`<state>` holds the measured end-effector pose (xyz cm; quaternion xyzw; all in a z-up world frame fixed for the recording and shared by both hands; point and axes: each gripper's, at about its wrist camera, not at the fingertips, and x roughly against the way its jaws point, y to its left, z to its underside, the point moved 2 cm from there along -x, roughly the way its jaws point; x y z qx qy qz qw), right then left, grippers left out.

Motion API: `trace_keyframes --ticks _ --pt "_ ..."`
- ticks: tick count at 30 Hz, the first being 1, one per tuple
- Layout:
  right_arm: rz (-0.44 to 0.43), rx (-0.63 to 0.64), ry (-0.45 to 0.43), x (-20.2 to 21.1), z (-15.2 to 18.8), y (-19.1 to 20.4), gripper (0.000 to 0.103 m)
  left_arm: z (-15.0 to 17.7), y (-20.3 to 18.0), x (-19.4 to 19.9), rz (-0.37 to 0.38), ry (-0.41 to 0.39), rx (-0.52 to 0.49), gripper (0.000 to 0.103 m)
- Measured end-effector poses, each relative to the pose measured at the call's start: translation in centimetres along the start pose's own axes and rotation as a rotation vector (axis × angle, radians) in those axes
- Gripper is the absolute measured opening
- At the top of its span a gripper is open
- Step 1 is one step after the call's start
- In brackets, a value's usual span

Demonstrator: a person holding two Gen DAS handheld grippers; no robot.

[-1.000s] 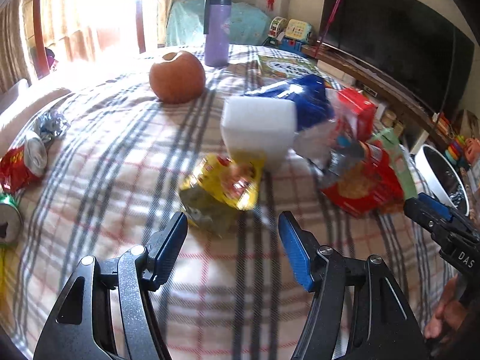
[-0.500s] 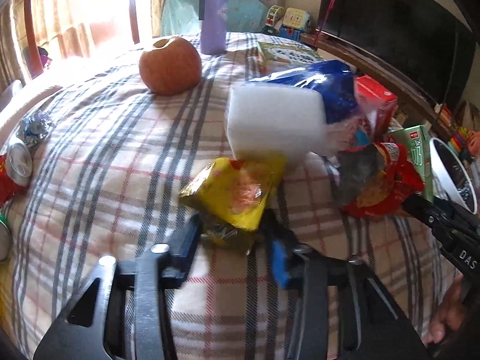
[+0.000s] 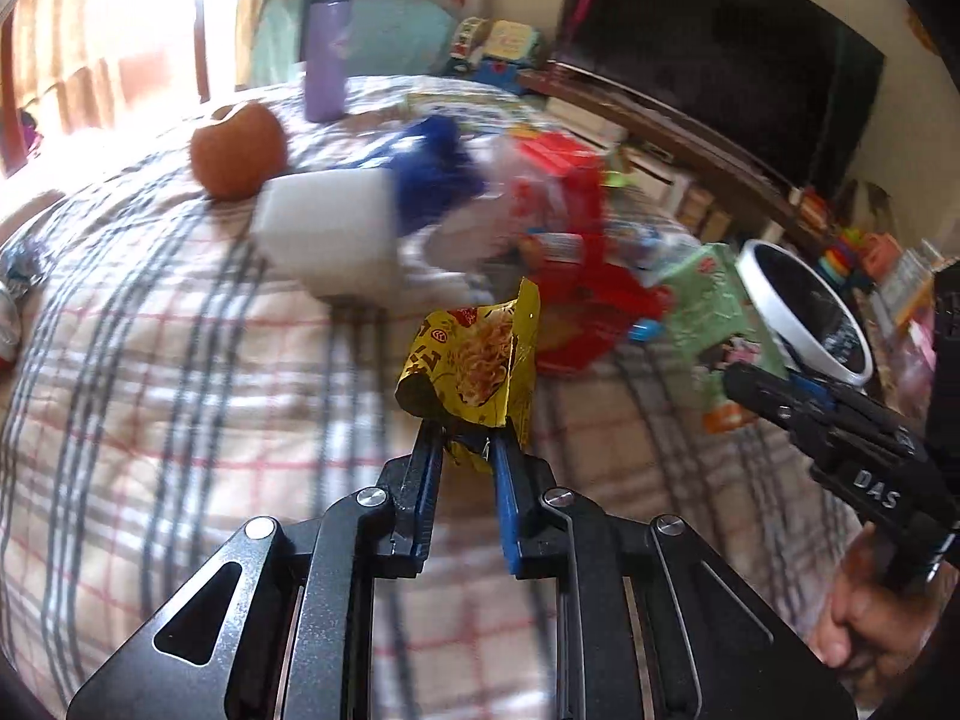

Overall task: Collect trash
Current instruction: 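Grasp the yellow snack bag with the left tool while the right tool grasps the green milk carton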

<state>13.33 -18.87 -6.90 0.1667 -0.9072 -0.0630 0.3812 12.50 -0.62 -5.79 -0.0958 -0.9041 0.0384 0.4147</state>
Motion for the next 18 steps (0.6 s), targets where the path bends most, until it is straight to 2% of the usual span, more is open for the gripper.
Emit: trace_keyframes --ticks 18 --pt "0.076 -0.088 -0.036 3.9 1.2 -4.8 0.034 -1.6 -9.6 -0.8 0.146 0.001 -0.152 0.015"
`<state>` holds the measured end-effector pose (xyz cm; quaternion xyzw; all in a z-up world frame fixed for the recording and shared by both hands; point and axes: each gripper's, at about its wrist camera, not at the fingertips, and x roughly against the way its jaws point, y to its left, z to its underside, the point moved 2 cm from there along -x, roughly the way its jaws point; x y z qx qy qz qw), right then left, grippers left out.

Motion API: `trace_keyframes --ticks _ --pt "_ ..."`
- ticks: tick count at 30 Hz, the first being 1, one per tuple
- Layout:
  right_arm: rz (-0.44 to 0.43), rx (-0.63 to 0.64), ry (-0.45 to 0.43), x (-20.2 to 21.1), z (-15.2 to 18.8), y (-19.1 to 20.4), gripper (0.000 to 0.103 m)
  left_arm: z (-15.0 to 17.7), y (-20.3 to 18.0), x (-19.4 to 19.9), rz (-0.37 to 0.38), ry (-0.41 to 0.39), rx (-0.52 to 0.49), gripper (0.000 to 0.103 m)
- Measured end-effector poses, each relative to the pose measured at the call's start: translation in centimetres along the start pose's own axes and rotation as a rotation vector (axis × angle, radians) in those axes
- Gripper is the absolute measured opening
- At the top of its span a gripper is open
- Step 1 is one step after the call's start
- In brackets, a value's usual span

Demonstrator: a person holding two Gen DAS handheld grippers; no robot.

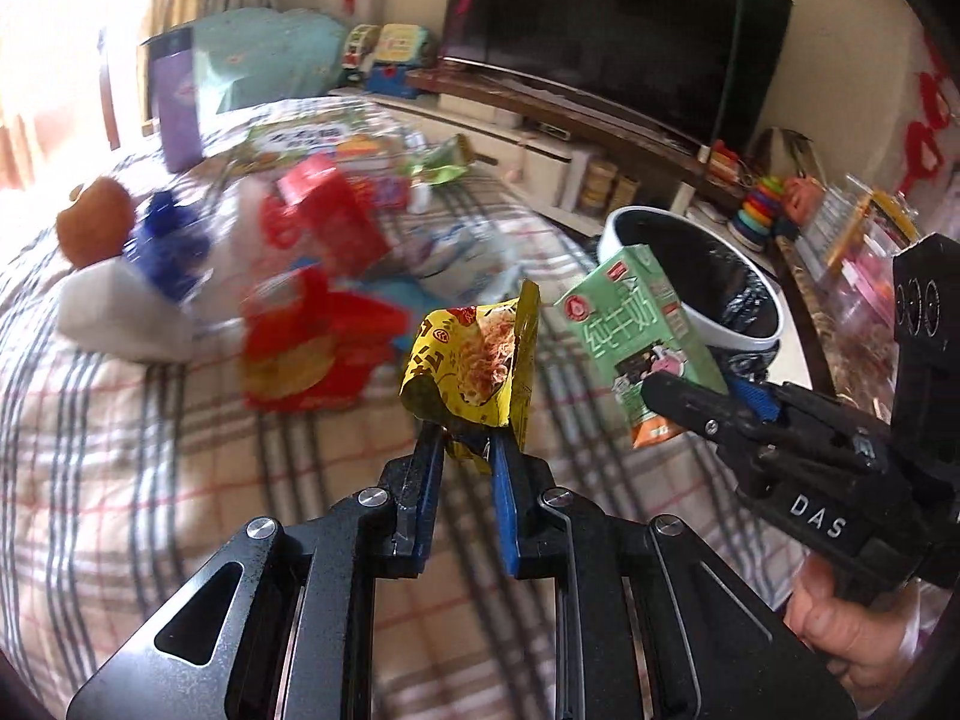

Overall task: Collect trash
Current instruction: 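Grasp the yellow snack bag with the left tool while the right tool grasps the green milk carton, then carry the carton and bag over the bin and open both tools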

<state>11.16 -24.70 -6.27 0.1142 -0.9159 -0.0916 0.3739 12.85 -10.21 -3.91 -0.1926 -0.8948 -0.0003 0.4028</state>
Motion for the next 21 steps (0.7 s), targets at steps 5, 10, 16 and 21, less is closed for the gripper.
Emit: trace_keyframes --ticks 5,10,16,21 --pt "0.021 -0.024 -0.011 0.8 0.0 -1.4 0.034 -0.9 -1.8 -0.8 0.022 0.000 -0.032 0.015" --pt "0.040 -0.049 -0.019 1.3 -0.1 -3.0 0.034 -1.6 -3.3 -1.5 0.040 0.002 -0.057 0.015" --pt "0.060 -0.077 -0.030 1.8 -0.4 -4.6 0.034 -2.3 -4.8 -2.5 0.054 0.005 -0.083 0.015" --pt "0.081 -0.098 -0.041 2.4 -0.7 -6.1 0.034 -3.0 -6.2 -3.1 0.072 0.008 -0.106 0.015"
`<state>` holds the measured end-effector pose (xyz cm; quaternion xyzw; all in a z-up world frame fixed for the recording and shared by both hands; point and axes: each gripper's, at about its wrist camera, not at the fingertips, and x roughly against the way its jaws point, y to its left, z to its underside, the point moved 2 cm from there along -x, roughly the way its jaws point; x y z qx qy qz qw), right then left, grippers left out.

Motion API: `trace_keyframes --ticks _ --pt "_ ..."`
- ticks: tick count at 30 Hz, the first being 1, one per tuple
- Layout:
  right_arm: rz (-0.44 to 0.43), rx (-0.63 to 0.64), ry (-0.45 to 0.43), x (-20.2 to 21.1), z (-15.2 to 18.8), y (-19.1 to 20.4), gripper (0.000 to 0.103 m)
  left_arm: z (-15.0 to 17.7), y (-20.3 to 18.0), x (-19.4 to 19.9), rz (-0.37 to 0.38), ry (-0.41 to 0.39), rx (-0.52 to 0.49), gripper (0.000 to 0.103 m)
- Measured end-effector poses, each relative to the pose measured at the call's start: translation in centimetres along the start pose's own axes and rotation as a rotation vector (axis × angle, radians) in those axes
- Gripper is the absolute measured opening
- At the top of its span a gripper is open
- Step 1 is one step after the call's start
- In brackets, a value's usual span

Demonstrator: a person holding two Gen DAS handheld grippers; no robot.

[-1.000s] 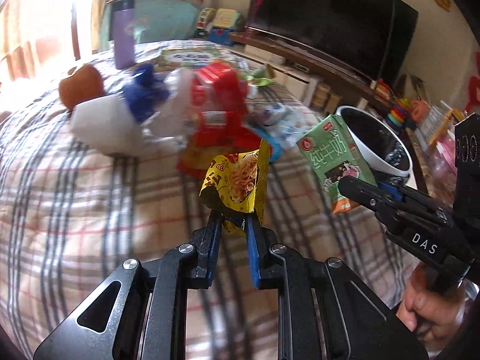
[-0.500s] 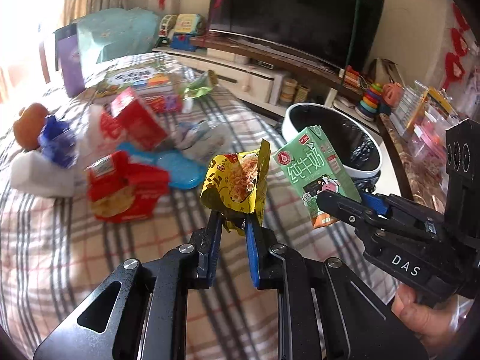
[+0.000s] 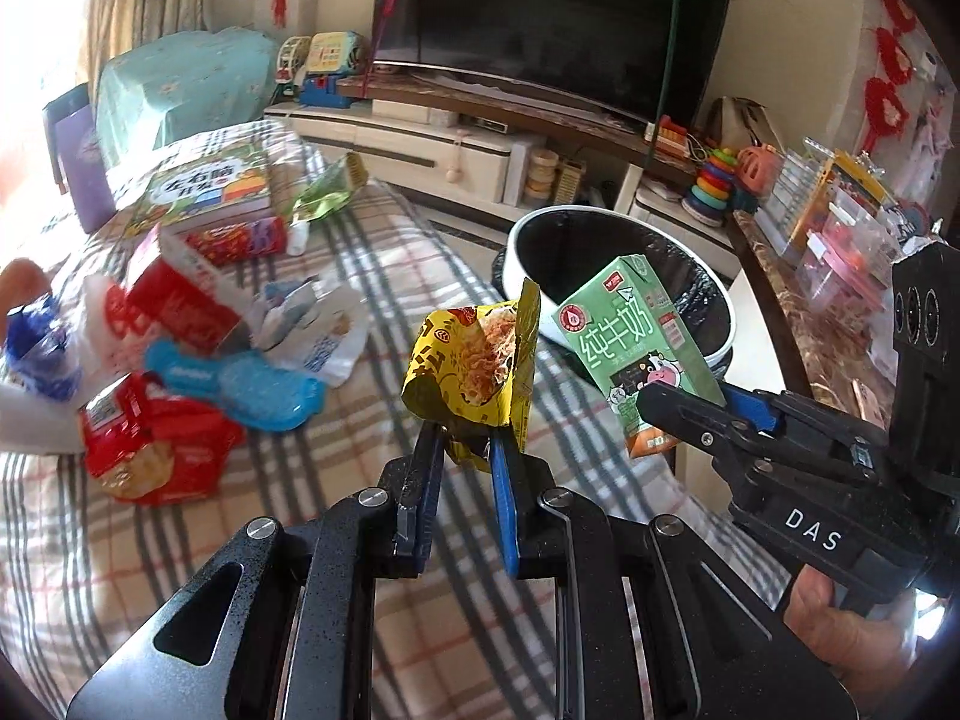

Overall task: Collect trash
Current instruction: 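Carry the carton and bag over the bin and open both tools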

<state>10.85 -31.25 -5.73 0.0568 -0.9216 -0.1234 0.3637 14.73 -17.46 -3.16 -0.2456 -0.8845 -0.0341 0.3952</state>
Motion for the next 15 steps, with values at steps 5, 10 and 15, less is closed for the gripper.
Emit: trace_keyframes --ticks 5,10,15 --pt "0.020 -0.016 -0.007 0.3 -0.4 -1.4 0.034 -0.8 -1.2 -0.6 0.017 0.002 -0.019 0.015" --pt "0.032 -0.026 -0.016 0.6 -0.9 -2.4 0.034 -1.6 -2.2 -1.3 0.029 0.002 -0.036 0.015" --pt "0.044 -0.034 -0.021 0.6 -1.5 -3.4 0.034 -2.4 -3.1 -1.9 0.037 0.001 -0.048 0.015"
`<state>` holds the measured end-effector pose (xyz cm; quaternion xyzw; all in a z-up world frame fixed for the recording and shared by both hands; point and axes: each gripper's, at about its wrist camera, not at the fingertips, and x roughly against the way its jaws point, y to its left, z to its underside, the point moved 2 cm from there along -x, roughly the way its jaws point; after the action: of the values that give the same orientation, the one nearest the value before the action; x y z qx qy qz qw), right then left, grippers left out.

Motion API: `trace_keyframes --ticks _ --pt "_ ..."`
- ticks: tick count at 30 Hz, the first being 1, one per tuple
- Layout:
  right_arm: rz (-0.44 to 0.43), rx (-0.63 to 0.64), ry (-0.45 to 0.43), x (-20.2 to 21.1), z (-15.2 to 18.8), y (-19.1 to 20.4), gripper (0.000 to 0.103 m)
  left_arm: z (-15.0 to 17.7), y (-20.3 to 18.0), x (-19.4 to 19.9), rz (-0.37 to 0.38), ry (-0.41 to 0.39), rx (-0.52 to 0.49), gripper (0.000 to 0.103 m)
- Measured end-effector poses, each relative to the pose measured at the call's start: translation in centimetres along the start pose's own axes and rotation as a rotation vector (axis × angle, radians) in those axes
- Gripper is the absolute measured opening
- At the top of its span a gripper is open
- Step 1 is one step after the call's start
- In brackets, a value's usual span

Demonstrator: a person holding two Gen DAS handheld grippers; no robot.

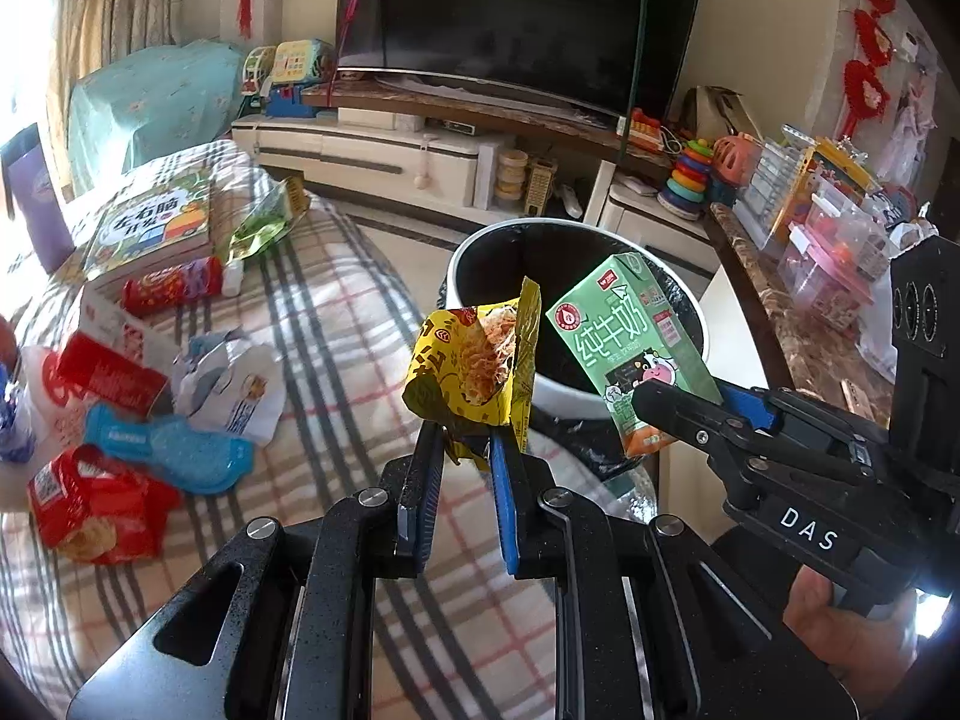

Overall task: Collect trash
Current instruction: 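Carry the carton and bag over the bin and open both tools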

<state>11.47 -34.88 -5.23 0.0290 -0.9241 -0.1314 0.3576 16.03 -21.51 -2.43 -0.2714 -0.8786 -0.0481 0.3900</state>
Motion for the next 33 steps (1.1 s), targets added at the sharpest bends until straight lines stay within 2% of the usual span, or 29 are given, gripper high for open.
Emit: trace_keyframes --ticks 21,33 --pt "0.060 -0.029 -0.016 -0.2 -2.7 -4.4 0.033 -3.4 -3.0 -3.1 0.031 -0.001 -0.048 0.015" --pt "0.095 -0.030 -0.007 -1.4 -4.2 -6.3 0.033 -5.1 -4.3 -5.5 0.046 0.025 -0.062 0.015"
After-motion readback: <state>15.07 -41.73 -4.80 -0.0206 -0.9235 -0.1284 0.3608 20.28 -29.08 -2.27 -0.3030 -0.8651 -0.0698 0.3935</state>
